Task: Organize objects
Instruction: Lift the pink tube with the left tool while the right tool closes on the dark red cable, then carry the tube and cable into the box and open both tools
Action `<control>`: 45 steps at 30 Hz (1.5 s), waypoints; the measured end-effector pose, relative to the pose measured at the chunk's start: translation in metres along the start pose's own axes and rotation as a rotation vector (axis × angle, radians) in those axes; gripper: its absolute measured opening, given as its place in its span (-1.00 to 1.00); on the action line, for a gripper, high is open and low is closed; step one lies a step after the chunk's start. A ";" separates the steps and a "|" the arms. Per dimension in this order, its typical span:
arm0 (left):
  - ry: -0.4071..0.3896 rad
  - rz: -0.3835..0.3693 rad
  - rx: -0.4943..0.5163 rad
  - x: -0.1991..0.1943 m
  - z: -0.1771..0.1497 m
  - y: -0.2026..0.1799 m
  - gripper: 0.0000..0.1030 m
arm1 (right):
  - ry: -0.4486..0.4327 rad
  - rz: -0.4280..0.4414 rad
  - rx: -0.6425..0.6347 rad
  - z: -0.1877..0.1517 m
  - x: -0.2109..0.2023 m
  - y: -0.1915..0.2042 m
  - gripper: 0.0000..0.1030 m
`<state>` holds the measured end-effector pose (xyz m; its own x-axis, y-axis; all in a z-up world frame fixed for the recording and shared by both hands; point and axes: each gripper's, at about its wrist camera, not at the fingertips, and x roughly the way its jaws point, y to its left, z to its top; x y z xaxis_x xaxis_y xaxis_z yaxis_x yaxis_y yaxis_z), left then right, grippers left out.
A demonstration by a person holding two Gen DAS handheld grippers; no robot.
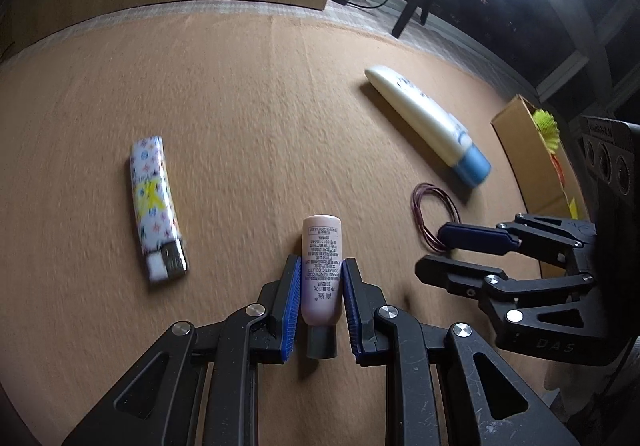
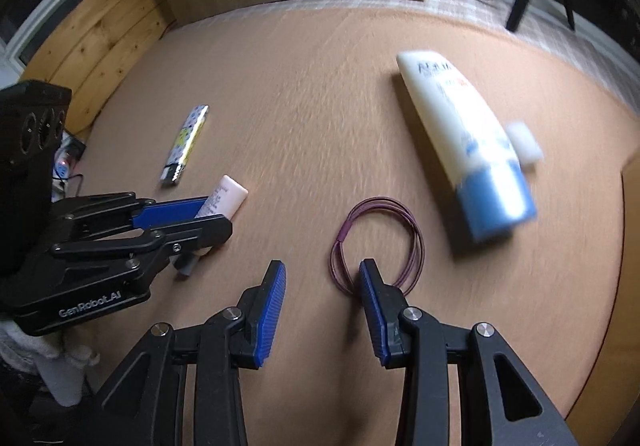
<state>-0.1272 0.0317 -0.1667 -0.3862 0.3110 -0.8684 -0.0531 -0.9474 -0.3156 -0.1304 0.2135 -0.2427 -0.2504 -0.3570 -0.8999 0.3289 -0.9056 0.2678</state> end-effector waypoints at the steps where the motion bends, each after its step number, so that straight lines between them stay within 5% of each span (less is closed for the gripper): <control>1: 0.000 0.001 0.006 -0.001 -0.004 -0.002 -0.58 | -0.003 0.006 0.007 -0.005 -0.002 0.001 -0.32; 6: 0.009 -0.010 0.018 -0.005 -0.021 -0.009 -0.58 | -0.012 -0.072 -0.037 -0.026 -0.007 0.013 -0.40; 10: 0.018 -0.021 0.031 -0.007 -0.029 -0.016 -0.58 | 0.005 -0.191 -0.159 -0.035 -0.007 0.026 -0.63; 15: 0.029 -0.042 0.030 -0.006 -0.033 -0.022 -0.58 | 0.020 -0.220 -0.178 -0.034 -0.009 0.024 -0.94; 25: 0.011 -0.083 0.024 -0.016 -0.029 -0.037 -0.58 | -0.013 -0.125 -0.025 -0.045 -0.031 -0.002 -0.96; 35: -0.019 -0.130 0.063 -0.025 -0.012 -0.070 -0.58 | -0.166 -0.026 0.153 -0.056 -0.100 -0.039 -0.97; 45: -0.049 -0.191 0.167 -0.032 0.010 -0.132 -0.58 | -0.315 -0.027 0.279 -0.081 -0.174 -0.086 -0.97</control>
<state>-0.1174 0.1457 -0.0937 -0.3986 0.4850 -0.7784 -0.2792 -0.8726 -0.4007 -0.0416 0.3721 -0.1375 -0.5363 -0.3457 -0.7700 0.0699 -0.9273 0.3677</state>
